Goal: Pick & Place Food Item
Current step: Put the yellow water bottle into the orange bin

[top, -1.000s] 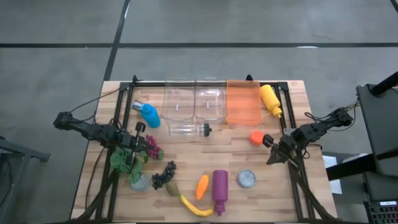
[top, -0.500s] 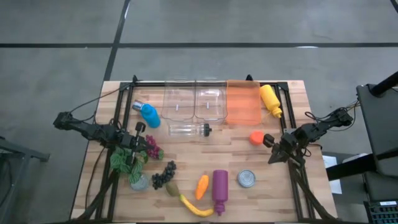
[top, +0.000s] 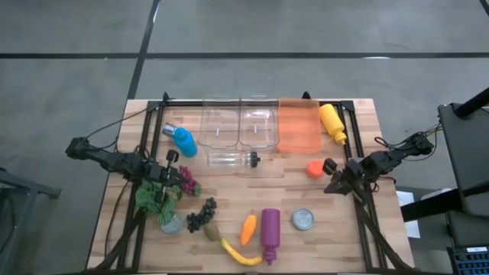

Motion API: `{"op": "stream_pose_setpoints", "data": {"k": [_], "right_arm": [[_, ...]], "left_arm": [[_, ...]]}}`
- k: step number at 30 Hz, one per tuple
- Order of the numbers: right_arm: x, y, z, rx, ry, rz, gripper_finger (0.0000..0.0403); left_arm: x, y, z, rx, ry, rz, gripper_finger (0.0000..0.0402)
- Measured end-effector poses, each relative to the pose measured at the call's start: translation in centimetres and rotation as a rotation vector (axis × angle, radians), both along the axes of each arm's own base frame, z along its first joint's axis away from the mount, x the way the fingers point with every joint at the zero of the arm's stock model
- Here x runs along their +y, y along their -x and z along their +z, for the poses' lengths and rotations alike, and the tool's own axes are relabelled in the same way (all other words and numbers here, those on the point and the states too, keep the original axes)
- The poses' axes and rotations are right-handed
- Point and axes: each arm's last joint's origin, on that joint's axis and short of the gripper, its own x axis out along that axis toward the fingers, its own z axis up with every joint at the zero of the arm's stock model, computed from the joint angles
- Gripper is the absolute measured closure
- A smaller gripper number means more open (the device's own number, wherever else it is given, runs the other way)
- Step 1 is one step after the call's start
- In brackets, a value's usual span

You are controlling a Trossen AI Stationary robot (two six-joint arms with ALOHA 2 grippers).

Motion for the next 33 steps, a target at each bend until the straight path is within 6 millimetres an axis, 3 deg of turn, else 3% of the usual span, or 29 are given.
{"op": "stream_pose_setpoints", "data": {"k": [4, 10, 19, 24, 33], "right_arm": [[-0.1, 0.0, 0.3, 0.01, -0.01, -0.018, 0.0394], [-0.3, 0.4, 3.5, -0.027, 0.096, -0.052, 0.0394], [-0.8, 0.6, 8.4, 0.1, 0.131, -0.163, 0.0394], [-1.1, -0.2, 10.1, 0.216, 0.193, -0.369, 0.0394], [-1.0, -0.7, 13.5, 0.346, 0.148, -0.414, 0.0394]], "left_arm": [[0.0, 0.0, 0.0, 0.0, 0.0, 0.0, 0.04], [0.0, 0.0, 0.0, 0.001, 0.0, 0.0, 0.04], [0.0, 0.0, 0.0, 0.0, 0.0, 0.0, 0.04], [0.0, 0.0, 0.0, 0.001, 0.0, 0.0, 0.04], [0.0, 0.0, 0.0, 0.001, 0.0, 0.0, 0.04]]}}
